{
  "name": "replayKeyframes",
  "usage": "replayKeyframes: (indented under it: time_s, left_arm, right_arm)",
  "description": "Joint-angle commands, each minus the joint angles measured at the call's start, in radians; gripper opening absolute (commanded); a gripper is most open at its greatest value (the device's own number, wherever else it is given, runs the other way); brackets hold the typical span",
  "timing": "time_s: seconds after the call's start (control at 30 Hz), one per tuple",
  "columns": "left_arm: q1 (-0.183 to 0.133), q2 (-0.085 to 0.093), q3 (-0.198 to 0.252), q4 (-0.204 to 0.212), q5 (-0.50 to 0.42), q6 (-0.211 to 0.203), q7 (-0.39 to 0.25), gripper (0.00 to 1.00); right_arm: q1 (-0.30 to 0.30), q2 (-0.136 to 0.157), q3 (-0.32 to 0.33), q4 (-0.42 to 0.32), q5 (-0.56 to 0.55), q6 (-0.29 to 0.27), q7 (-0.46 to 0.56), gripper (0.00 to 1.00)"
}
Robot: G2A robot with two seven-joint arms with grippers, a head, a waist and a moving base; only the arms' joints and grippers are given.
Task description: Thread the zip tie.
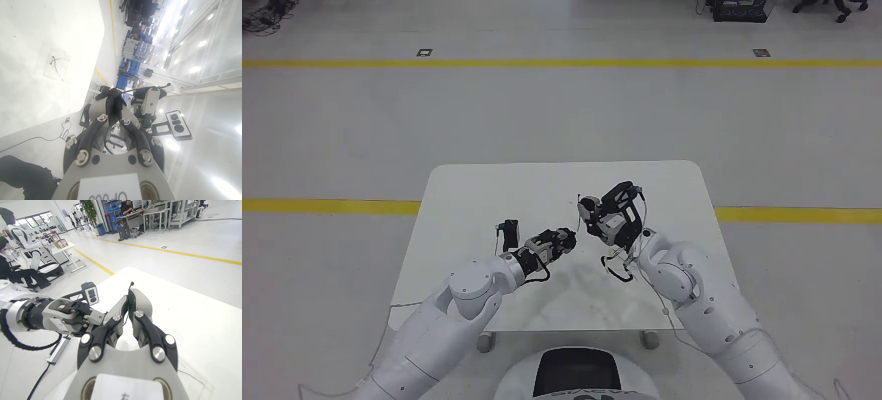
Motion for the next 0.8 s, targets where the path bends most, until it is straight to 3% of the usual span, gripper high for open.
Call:
replayKeyframes:
  time_s: [0.0, 0.77]
  left_arm:
    - [0.0, 0.0, 0.0, 0.0, 0.0, 0.0, 0.0, 0.0]
    - [0.0, 0.0, 0.0, 0.0, 0.0, 0.0, 0.0, 0.0]
  right_arm:
    - [0.0, -0.001, 0.0, 0.002, 0.002, -0.001, -0.002, 0.0]
    - [0.018, -0.009, -0.014, 0.026, 0.01, -0.007, -0.002, 0.0]
